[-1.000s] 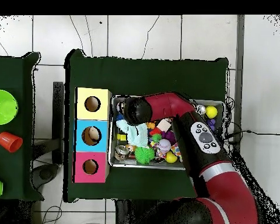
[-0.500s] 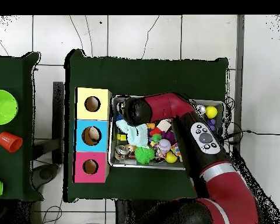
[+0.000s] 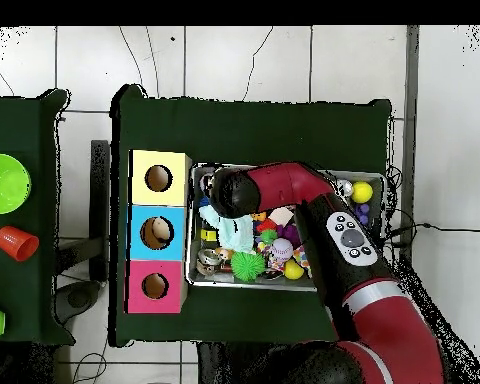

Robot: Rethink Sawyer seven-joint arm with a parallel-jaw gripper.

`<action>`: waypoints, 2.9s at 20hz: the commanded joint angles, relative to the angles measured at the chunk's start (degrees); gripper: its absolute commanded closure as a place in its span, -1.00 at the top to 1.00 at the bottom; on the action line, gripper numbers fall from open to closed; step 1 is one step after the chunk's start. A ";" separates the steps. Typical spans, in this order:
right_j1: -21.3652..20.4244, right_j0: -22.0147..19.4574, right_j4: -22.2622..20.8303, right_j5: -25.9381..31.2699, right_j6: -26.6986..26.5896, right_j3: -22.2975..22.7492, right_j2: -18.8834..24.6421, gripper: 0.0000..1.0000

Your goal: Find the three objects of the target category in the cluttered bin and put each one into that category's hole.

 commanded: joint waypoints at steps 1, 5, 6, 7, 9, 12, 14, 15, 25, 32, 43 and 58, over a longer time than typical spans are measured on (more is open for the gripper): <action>2.14 0.68 -3.07 -3.46 -0.91 2.62 -1.47 1.00; 2.21 0.65 -3.01 -3.51 -1.09 2.57 -1.42 1.00; 2.23 0.64 -2.98 -3.47 -1.10 2.57 -1.41 1.00; 2.25 0.57 -2.92 -3.49 -1.11 2.59 -1.37 1.00; 2.28 0.52 -2.88 -3.57 -1.11 2.59 -1.29 1.00; 2.24 0.60 -2.81 -3.61 -0.95 2.64 -1.39 -1.00; 2.33 0.48 -2.82 -3.56 -1.25 2.58 -1.24 -1.00; 2.37 0.42 -2.83 -3.54 -1.41 2.55 -1.16 -1.00; 1.95 1.08 -2.31 -4.95 1.88 2.98 -2.61 -1.00; 2.13 0.65 -1.71 -3.71 0.52 2.97 -2.05 1.00; -0.13 0.20 -0.12 -2.01 0.60 4.96 -1.23 1.00; 0.11 0.59 -0.31 -2.84 1.40 4.40 -1.83 -1.00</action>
